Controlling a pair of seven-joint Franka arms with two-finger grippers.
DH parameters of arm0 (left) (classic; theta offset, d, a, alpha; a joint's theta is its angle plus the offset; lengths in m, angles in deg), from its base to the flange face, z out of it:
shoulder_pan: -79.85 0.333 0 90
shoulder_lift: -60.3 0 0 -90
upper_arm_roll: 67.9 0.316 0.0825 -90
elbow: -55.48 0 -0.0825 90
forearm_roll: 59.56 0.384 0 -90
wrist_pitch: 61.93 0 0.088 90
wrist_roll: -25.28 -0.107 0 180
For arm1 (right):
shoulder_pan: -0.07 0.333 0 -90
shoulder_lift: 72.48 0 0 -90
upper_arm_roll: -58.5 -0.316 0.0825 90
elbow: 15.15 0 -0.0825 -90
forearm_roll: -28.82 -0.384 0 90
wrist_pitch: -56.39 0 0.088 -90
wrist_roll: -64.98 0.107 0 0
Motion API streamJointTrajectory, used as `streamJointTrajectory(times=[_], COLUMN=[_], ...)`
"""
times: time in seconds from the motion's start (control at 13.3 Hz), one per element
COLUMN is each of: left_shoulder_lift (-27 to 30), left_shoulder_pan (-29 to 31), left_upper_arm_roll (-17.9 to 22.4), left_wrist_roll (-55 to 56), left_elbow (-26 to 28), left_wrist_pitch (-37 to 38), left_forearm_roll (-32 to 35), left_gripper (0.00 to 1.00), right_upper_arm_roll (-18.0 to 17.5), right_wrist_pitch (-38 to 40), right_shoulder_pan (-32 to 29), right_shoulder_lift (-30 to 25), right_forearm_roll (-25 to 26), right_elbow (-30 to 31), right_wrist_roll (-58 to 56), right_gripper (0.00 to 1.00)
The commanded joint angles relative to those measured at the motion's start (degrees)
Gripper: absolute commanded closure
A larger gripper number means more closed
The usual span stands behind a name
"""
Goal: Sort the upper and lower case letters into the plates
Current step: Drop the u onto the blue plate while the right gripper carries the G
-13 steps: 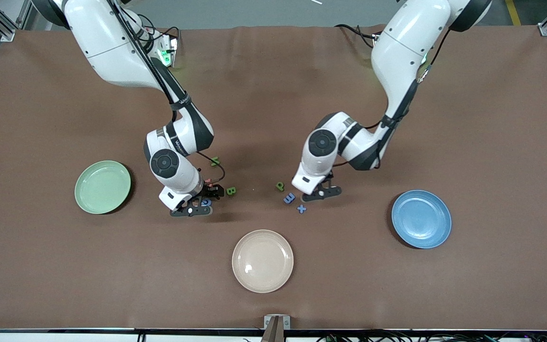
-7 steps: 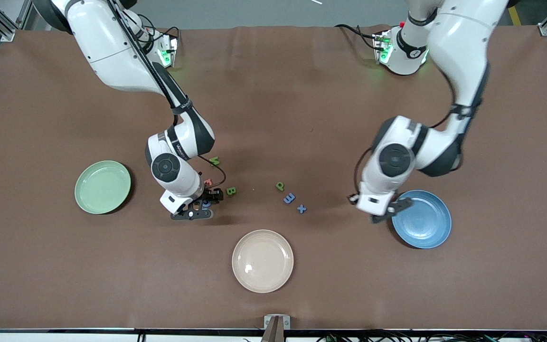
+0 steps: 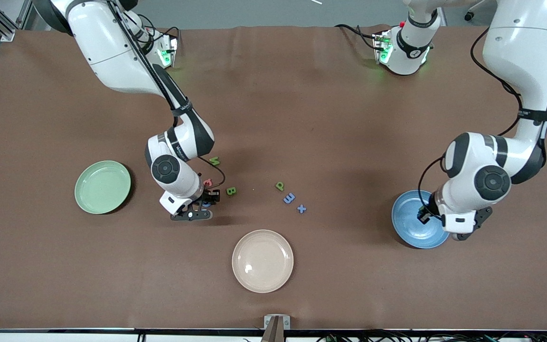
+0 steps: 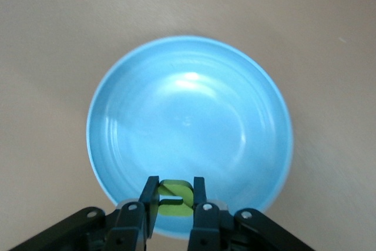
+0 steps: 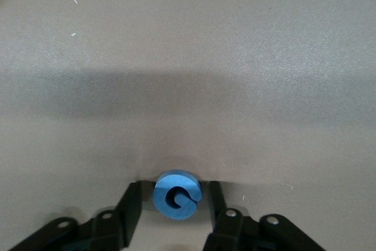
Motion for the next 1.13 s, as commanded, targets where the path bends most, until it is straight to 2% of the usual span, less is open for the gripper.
streamJointTrajectory(times=[0.0, 0.15, 0.23, 0.3, 0.53, 0.75, 0.9, 1.05], left_shoulder_lift=[-2.69, -3.66, -3.66, -3.58, -2.61, -2.08, -2.43, -3.92], left_shoulder_pan=[1.67, 2.30, 2.30, 2.30, 1.60, -1.81, -5.51, -8.67], left_upper_arm_roll=[-0.09, -0.09, -0.09, -0.18, -1.05, -4.22, -4.22, -4.22], left_wrist_roll=[1.10, 0.57, 0.57, 0.74, 1.80, 2.84, 5.91, 7.94], left_elbow=[-0.49, -0.67, -0.59, -0.50, -1.46, -1.64, -2.07, -4.53], left_wrist_pitch=[-2.66, -2.67, -2.67, -2.67, -2.14, -1.17, -1.78, -2.23], left_forearm_roll=[1.08, 1.17, 1.17, 1.08, 0.38, 0.29, 0.47, 0.21], left_gripper=[0.82, 0.49, 0.29, 0.00, 0.00, 0.00, 0.01, 0.02], right_upper_arm_roll=[-0.51, -0.51, -0.43, -0.43, -0.51, -0.51, -0.51, -0.51], right_wrist_pitch=[0.31, 0.22, 0.22, 0.22, 1.18, 12.93, 17.85, 19.73], right_shoulder_pan=[-1.02, -1.02, -1.20, -1.29, -2.42, -6.19, -10.32, -15.15], right_shoulder_lift=[0.52, 0.52, 0.52, 0.43, -0.79, -7.28, -11.32, -16.16], right_forearm_roll=[0.43, 0.43, 0.52, 0.52, 0.43, 0.52, 0.43, 0.43], right_elbow=[-0.76, -0.76, -0.85, -0.85, -0.68, -0.41, 0.72, 4.66], right_wrist_roll=[-0.42, -0.42, -0.51, -0.51, -0.95, -5.23, -12.07, -19.46], right_gripper=[0.62, 0.74, 0.79, 0.82, 0.82, 0.82, 0.82, 0.82])
